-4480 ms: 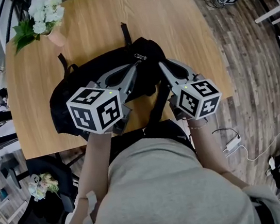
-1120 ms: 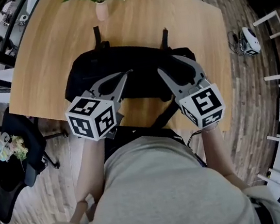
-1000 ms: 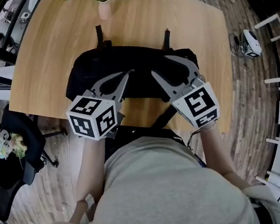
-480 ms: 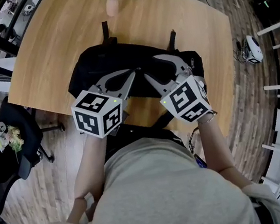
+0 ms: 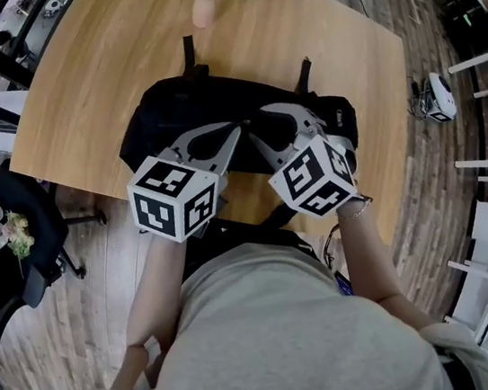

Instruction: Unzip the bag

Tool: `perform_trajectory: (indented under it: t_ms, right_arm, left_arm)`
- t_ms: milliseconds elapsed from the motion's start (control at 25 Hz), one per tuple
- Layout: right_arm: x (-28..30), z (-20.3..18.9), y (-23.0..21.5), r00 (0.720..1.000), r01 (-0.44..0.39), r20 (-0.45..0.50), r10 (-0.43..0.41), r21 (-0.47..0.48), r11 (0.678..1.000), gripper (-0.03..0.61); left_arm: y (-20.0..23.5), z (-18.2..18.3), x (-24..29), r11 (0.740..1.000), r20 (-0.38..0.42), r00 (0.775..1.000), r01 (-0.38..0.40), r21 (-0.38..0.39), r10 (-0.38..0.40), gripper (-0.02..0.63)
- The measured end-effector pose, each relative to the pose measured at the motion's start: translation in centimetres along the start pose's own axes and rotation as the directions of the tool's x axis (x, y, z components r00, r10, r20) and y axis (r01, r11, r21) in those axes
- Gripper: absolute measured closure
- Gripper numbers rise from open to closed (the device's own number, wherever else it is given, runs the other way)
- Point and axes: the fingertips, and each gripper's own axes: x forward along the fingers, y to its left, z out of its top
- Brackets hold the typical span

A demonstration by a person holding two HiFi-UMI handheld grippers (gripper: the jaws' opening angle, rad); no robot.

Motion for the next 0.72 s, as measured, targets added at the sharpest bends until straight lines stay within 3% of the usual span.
perform_trajectory:
  t_ms: [200,720]
  right_arm:
    - [0.1,-0.2,-0.2,0.999,0.036,-0.005,-0.036,0.068,0.997,0.537]
    - [-0.2,-0.3,-0.1,0.999,0.037,0.022,-0.04,0.115,0.993,0.549]
  left_arm:
    - [0.1,0.2,0.2,1.0,0.013,1.0,-0.002,-0.004,0.002,0.595]
    - [1.1,0.1,-0.4,0.999,0.028,0.999,-0.041,-0.029,0.041,0.595]
